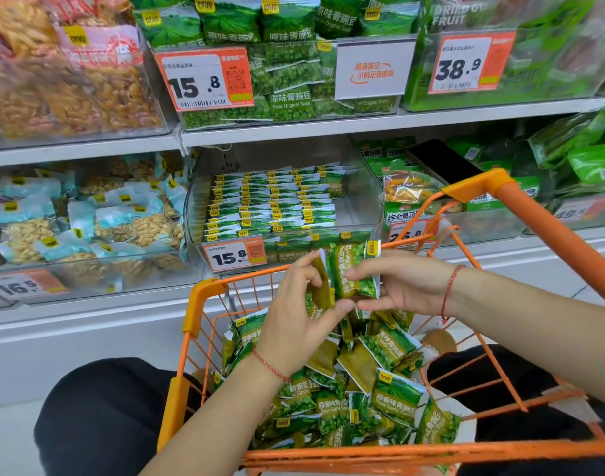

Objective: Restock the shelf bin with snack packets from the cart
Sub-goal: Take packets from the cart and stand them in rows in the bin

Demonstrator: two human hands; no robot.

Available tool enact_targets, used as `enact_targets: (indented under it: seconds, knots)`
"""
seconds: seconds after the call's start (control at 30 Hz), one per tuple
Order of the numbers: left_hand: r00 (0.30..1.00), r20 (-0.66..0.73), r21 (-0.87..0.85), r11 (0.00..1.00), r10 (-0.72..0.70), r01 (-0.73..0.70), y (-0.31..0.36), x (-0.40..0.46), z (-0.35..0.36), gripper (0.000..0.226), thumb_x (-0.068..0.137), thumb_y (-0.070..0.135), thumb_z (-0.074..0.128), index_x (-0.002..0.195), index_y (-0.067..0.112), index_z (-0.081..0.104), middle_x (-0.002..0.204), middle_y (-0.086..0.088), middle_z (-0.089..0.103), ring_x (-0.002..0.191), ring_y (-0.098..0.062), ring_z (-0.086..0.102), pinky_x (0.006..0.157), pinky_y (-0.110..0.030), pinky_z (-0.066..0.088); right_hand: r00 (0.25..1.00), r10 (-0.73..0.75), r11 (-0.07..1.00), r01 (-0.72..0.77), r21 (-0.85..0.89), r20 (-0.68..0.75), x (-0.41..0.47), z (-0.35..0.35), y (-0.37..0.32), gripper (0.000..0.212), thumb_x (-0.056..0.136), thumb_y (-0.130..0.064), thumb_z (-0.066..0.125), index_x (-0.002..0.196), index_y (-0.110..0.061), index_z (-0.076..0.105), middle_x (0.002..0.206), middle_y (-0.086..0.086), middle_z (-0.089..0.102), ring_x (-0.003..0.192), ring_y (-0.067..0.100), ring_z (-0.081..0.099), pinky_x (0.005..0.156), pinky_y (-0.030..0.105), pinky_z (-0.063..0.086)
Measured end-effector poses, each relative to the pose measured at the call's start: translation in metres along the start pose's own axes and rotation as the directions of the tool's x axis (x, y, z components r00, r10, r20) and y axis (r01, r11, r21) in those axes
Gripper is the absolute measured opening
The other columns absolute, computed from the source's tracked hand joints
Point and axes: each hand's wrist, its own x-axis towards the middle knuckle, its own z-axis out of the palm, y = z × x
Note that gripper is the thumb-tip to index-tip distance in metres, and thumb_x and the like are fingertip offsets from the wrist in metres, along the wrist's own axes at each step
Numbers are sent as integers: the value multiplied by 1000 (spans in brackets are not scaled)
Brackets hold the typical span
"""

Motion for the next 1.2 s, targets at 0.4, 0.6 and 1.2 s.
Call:
enact_targets:
  seconds: [0.4, 0.6, 1.2]
  knots:
    - [760, 36, -638, 571, -649, 517, -13, 16, -11, 29, 81, 15, 71, 104, 4, 57, 98, -2, 70, 98, -16, 67, 75, -33, 58, 981, 13, 1000, -12, 7, -194, 10, 1, 13, 29, 81, 4, 66, 92, -10, 44, 125, 9, 37, 99, 13, 52, 68, 34, 60]
    - [647, 253, -815, 202, -719, 543, -17, 21, -17, 35, 81, 28, 63, 105, 5, 54, 123, -6, 55, 110, -16, 54, 60, -25, 54, 972, -2, 993, 31, 116, -237, 17, -6, 14, 68, 74, 2, 74, 133, -5, 39, 143, 10, 40, 118, 17, 51, 62, 32, 58]
    - [597, 471, -766, 35, -650, 642, -13, 14, -6, 25, 80, 20, 61, 100, 6, 62, 94, -5, 71, 83, -14, 68, 68, -24, 57, 977, -77, 997, 70, -44, -200, 16, 1, 23, 30, 79, 2, 70, 103, -11, 60, 92, 4, 69, 86, 15, 65, 79, 27, 55]
